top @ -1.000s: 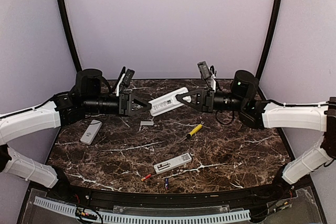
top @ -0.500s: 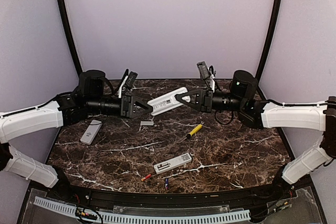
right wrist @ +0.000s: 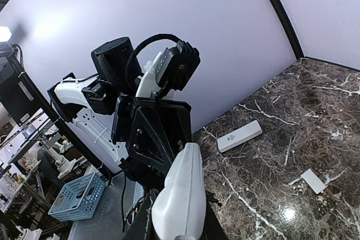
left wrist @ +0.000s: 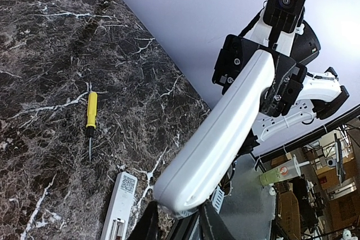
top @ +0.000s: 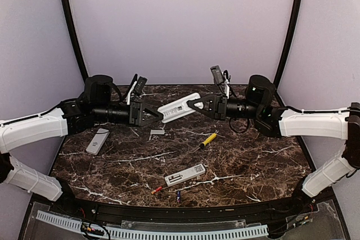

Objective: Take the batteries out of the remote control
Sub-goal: Remove the battery cover from the remote control.

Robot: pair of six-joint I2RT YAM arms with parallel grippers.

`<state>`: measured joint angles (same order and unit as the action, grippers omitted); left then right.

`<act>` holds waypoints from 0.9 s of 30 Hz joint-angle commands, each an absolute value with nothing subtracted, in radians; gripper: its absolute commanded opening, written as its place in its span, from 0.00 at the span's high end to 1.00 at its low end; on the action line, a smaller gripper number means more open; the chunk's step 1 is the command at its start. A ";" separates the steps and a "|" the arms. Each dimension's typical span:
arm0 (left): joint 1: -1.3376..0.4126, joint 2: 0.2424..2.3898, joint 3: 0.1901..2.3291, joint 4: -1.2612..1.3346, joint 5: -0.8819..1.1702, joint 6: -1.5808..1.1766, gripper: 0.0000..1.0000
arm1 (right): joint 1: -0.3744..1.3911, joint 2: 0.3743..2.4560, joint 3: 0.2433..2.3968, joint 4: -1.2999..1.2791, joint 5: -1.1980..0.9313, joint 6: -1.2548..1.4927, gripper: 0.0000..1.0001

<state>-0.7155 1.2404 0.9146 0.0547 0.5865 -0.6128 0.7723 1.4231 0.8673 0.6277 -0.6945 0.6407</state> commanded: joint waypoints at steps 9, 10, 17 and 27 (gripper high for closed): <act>-0.713 1.239 0.878 0.076 0.563 -0.678 0.80 | 0.827 1.394 0.910 0.607 -0.669 0.511 1.00; -0.712 1.240 0.875 0.079 0.561 -0.682 0.80 | 0.833 1.394 0.916 0.595 -0.666 0.499 1.00; -0.713 1.258 0.867 0.093 0.548 -0.710 0.81 | 0.864 1.396 0.949 0.525 -0.649 0.436 1.00; -0.713 1.259 0.864 0.091 0.531 -0.711 0.81 | 0.868 1.392 0.939 0.527 -0.662 0.430 1.00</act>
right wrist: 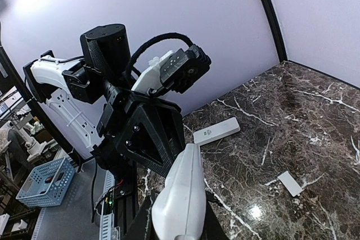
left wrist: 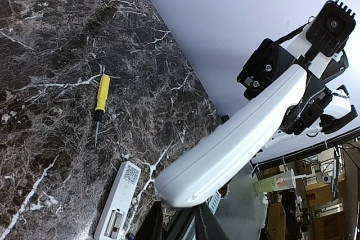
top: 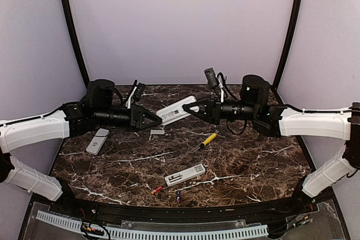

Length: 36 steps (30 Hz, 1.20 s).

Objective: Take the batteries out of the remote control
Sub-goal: Remove the battery cover from the remote control.

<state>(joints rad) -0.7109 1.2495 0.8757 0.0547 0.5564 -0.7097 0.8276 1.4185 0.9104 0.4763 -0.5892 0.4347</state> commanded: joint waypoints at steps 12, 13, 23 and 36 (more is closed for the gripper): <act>-0.713 1.264 0.862 0.142 0.582 -0.688 0.82 | 0.871 1.415 0.947 0.512 -0.667 0.428 1.00; -0.713 1.266 0.864 0.143 0.587 -0.687 0.82 | 0.873 1.416 0.949 0.512 -0.668 0.428 1.00; -0.713 1.270 0.866 0.164 0.602 -0.681 0.82 | 0.874 1.440 0.964 0.483 -0.664 0.422 1.00; -0.713 1.262 0.864 0.172 0.606 -0.673 0.82 | 0.876 1.473 0.978 0.442 -0.635 0.414 1.00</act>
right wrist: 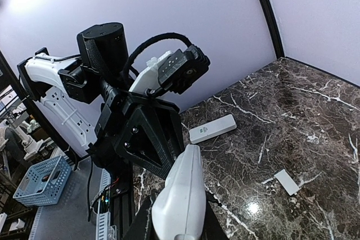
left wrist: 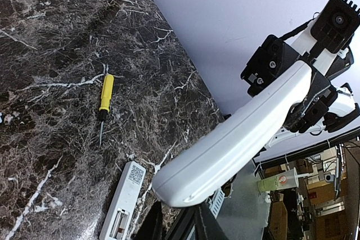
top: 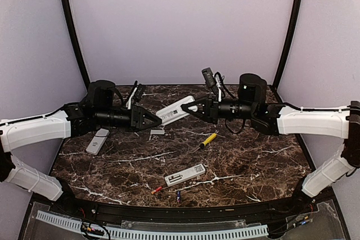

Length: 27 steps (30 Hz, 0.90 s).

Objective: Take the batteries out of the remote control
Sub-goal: Remove the battery cover from the remote control.

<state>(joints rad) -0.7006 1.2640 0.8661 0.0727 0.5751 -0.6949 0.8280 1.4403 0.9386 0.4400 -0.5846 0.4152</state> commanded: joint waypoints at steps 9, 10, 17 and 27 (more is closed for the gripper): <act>-0.713 1.260 0.863 0.172 0.603 -0.673 0.82 | 0.877 1.482 0.983 0.412 -0.585 0.411 1.00; -0.713 1.260 0.863 0.172 0.603 -0.673 0.82 | 0.877 1.483 0.985 0.406 -0.575 0.410 1.00; -0.713 1.246 0.860 0.144 0.580 -0.670 0.82 | 0.877 1.470 0.974 0.361 -0.463 0.409 1.00; -0.713 1.209 0.846 0.142 0.524 -0.721 0.63 | 0.877 1.453 0.956 0.366 -0.398 0.424 1.00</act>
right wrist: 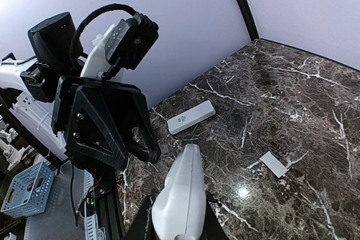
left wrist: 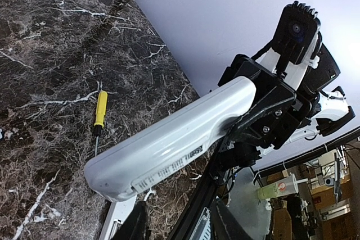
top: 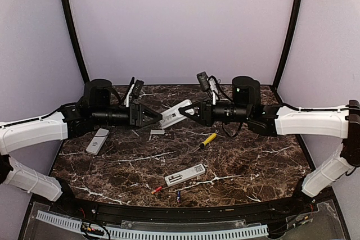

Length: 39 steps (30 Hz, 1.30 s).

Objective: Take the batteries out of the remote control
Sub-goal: Remove the battery cover from the remote control.

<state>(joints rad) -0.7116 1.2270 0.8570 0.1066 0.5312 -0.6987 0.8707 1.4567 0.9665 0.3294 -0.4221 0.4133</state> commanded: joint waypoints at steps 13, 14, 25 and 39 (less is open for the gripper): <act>-0.713 1.236 0.836 0.173 0.566 -0.803 0.48 | 0.877 1.437 0.922 0.444 -0.438 0.445 1.00; -0.713 1.243 0.836 0.173 0.571 -0.806 0.47 | 0.877 1.437 0.922 0.447 -0.438 0.445 1.00; -0.713 1.272 0.839 0.167 0.589 -0.819 0.46 | 0.877 1.443 0.923 0.469 -0.452 0.444 1.00; -0.713 1.286 0.844 0.162 0.575 -0.815 0.46 | 0.877 1.450 0.919 0.490 -0.488 0.443 1.00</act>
<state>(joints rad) -0.7116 1.2804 0.8474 0.1600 0.5842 -0.8196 0.8707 1.4563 0.9279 0.4034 -0.4339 0.4393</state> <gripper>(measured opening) 0.539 0.167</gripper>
